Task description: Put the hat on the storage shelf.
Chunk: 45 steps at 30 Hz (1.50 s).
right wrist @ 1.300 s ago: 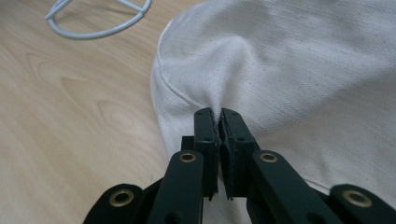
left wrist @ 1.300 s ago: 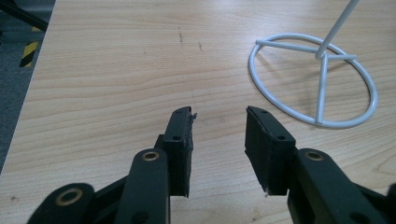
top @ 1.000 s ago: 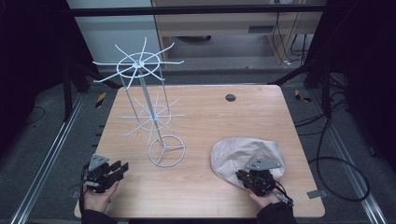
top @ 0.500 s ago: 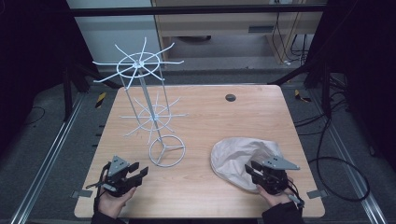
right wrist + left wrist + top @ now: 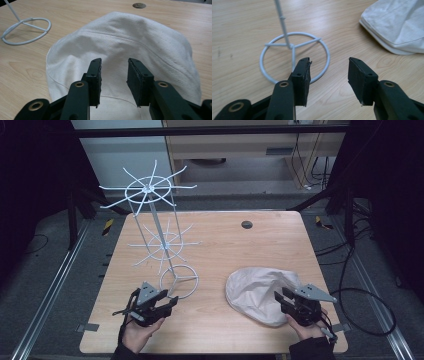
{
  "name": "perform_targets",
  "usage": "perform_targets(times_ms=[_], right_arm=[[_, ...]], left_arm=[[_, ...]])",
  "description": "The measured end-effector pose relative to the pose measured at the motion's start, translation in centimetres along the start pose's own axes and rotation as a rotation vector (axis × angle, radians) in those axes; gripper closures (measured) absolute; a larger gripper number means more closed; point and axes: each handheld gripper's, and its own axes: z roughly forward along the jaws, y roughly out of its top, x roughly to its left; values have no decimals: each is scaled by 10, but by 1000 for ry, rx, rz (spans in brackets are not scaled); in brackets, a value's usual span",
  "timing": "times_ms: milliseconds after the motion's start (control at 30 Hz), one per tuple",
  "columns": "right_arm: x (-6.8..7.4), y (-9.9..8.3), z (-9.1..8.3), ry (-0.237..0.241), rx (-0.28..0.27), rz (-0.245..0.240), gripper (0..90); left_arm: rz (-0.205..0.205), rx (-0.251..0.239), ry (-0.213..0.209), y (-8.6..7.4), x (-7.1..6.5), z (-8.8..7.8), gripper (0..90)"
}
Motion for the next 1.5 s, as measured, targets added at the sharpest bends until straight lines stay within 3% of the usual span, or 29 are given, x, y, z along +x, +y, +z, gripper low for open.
perform_targets(times_ms=[300, 367, 600, 633, 900, 1133, 1267, 1500], right_arm=[[-9, 0, -6, -47, -3, -13, 603], [-10, -1, -7, -54, 0, -10, 606], [-15, -1, -10, -113, 1, -19, 589], [-16, -2, -11, -120, 0, -18, 589], [-22, -2, -14, -156, 1, -14, 578], [-28, -7, -15, -187, 24, -7, 568], [-31, -10, -13, -214, 53, -16, 563], [-33, -14, -7, -231, 98, -28, 655]], left_arm=[[68, 2, -50, 19, -36, 33, 513], [63, 3, -59, 23, -40, 39, 512], [64, 3, -79, 35, -53, 56, 495], [84, 9, -76, 38, -56, 61, 491], [79, 12, -100, 43, -67, 78, 481], [112, 38, -112, 45, -75, 94, 476], [107, 51, -125, 45, -83, 107, 468], [143, 90, -141, 46, -99, 131, 459]])
